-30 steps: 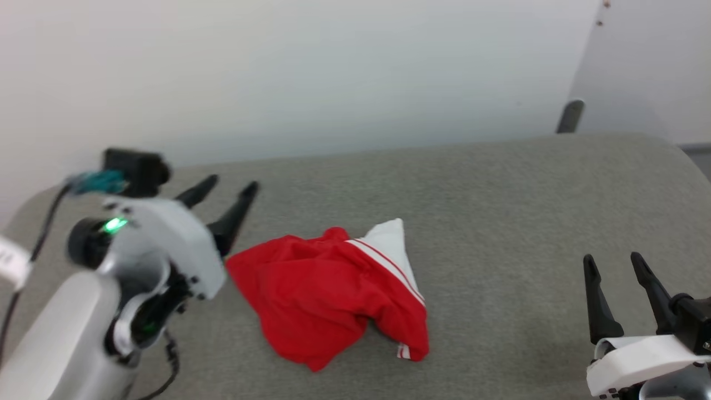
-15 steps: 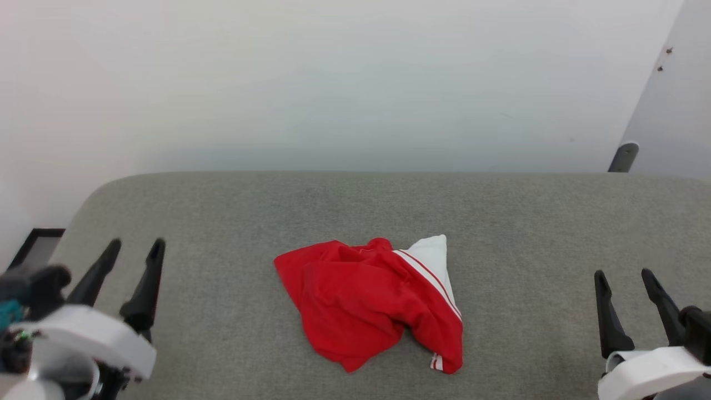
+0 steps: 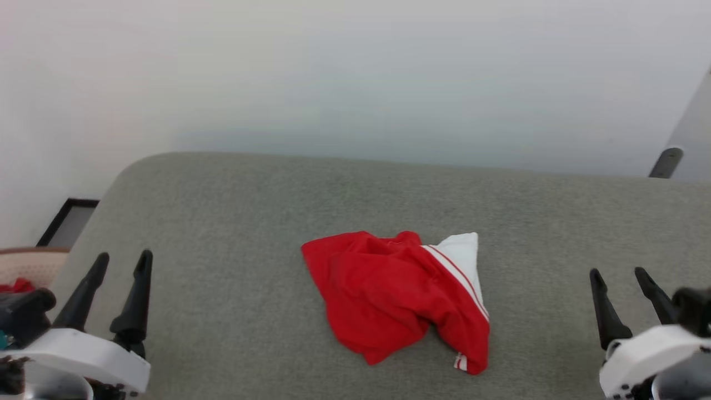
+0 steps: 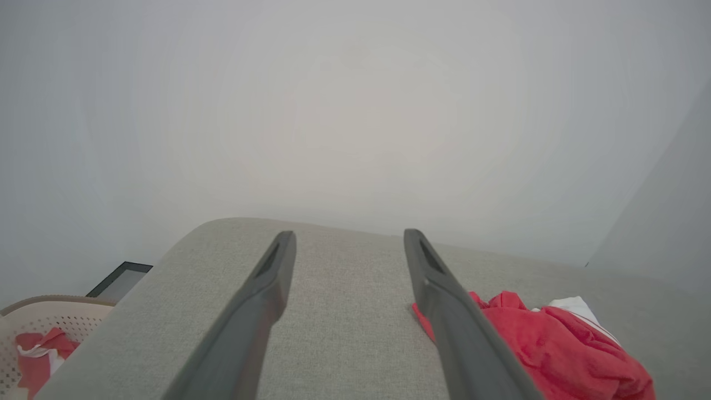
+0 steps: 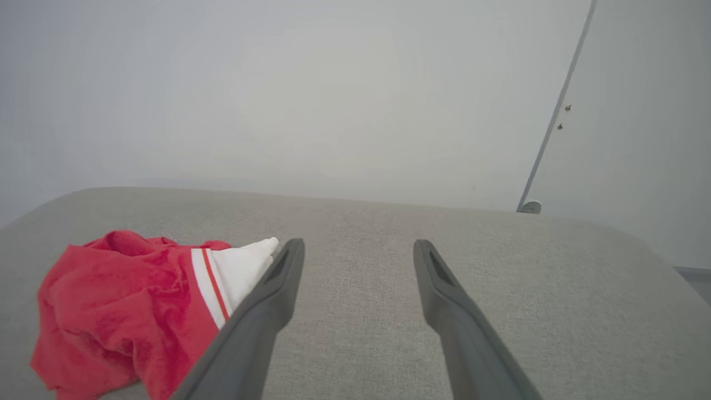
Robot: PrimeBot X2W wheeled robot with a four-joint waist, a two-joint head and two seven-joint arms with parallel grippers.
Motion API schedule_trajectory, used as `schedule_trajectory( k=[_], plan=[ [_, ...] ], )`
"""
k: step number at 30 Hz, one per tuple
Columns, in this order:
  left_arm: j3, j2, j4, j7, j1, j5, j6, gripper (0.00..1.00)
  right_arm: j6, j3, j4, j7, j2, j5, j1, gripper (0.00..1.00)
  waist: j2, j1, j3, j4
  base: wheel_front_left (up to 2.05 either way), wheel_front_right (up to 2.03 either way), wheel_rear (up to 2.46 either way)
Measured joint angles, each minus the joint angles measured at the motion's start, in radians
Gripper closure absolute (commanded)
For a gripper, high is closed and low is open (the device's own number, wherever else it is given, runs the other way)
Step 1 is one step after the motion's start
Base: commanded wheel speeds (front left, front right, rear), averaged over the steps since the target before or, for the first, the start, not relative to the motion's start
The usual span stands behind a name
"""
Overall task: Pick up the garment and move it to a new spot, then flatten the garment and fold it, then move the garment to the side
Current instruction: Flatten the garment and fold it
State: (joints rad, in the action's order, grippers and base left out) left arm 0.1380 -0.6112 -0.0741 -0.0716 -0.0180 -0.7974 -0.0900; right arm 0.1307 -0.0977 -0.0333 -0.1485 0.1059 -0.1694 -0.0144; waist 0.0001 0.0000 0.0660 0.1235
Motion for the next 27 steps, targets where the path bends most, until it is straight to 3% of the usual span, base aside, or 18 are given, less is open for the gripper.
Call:
schedule_trajectory(
  k=[7,13,27],
  plan=[
    [0.020,0.025,-0.045,-0.020,0.004,0.022,-0.025,0.00,0.000,0.039,0.052,-0.146,0.059,-0.045,-0.111,0.00,-0.0001,0.0000,-0.046,0.065,0.00,0.00,0.00],
    [0.060,0.075,-0.058,-0.047,-0.031,0.033,-0.020,0.00,0.000,0.080,0.100,-0.254,0.109,-0.075,-0.231,0.00,0.0000,0.0000,-0.120,0.124,0.00,0.00,0.00],
    [0.114,0.145,-0.017,-0.092,-0.119,0.046,0.002,0.00,0.000,0.128,0.298,-0.448,0.144,-0.126,-0.368,0.00,0.0000,0.0000,-0.288,0.248,0.00,0.00,0.00]
  ],
)
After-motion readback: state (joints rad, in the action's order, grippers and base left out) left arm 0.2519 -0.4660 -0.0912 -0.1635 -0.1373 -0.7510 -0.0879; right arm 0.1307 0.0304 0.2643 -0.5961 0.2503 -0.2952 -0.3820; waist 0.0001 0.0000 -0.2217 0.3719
